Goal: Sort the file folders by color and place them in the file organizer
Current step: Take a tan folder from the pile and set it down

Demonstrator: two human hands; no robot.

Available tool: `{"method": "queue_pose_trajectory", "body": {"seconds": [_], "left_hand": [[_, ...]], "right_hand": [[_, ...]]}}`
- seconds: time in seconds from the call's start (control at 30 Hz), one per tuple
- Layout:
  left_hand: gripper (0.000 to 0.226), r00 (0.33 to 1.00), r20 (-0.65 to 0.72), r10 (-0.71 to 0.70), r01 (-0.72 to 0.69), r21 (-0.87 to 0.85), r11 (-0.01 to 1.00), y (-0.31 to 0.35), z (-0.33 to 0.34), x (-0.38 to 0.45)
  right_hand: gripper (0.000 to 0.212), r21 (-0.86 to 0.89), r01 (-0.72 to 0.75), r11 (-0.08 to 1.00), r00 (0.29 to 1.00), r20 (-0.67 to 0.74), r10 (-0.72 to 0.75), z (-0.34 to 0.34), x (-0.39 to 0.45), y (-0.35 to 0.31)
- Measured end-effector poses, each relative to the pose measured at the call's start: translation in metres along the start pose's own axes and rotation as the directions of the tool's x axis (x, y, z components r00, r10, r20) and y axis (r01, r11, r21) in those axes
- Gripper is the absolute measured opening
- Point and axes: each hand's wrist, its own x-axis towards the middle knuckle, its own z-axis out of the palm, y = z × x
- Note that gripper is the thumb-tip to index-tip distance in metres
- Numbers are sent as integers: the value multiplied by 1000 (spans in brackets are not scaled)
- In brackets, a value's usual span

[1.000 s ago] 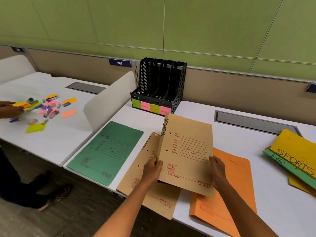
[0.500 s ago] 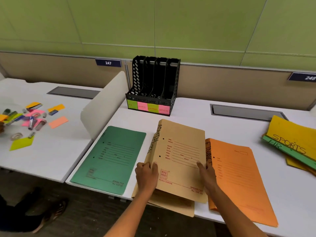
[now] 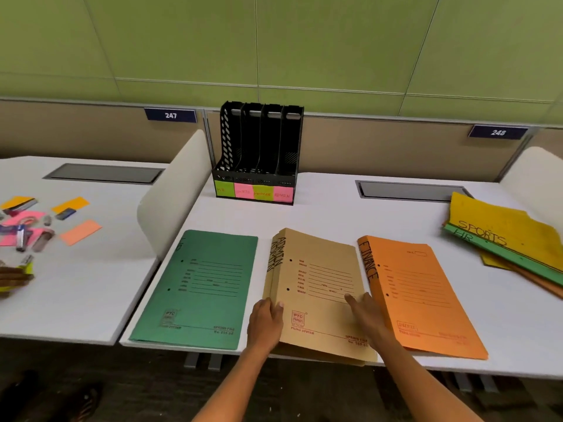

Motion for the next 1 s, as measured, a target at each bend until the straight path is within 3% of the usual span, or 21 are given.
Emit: {"method": "queue_pose_trajectory", "body": {"seconds": [0.17, 0.27, 0.33, 0.43, 0.6, 0.8, 1.0], "left_hand": [[27, 995, 99, 22, -21, -14, 1000, -7, -8, 6], [30, 996, 79, 51, -50, -18, 999, -8, -11, 8], [39, 994, 63, 94, -92, -24, 995, -8, -14, 8], [66, 988, 78, 133, -134, 8, 991, -5, -13, 9], [80, 959, 128, 253, -271, 152, 951, 16, -9, -3], [85, 908, 251, 336, -392, 218, 894, 47, 23, -12], [84, 870, 334, 363, -444, 210, 871, 84, 60, -23]], "right_hand": [[55, -52, 26, 998, 1000, 16, -25, -1, 0, -6], [60, -112, 60, 992, 998, -2, -61, 2, -2, -5], [64, -127, 86, 988, 996, -26, -90, 4, -7, -8], [52, -142, 202, 969, 976, -50, -211, 5, -21, -17], [74, -415, 290, 862, 913, -149, -379, -5, -37, -6], [83, -581, 134, 803, 906, -256, -336, -44, -47, 28], [89, -553, 9, 833, 907, -346, -239, -93, -48, 70]]}}
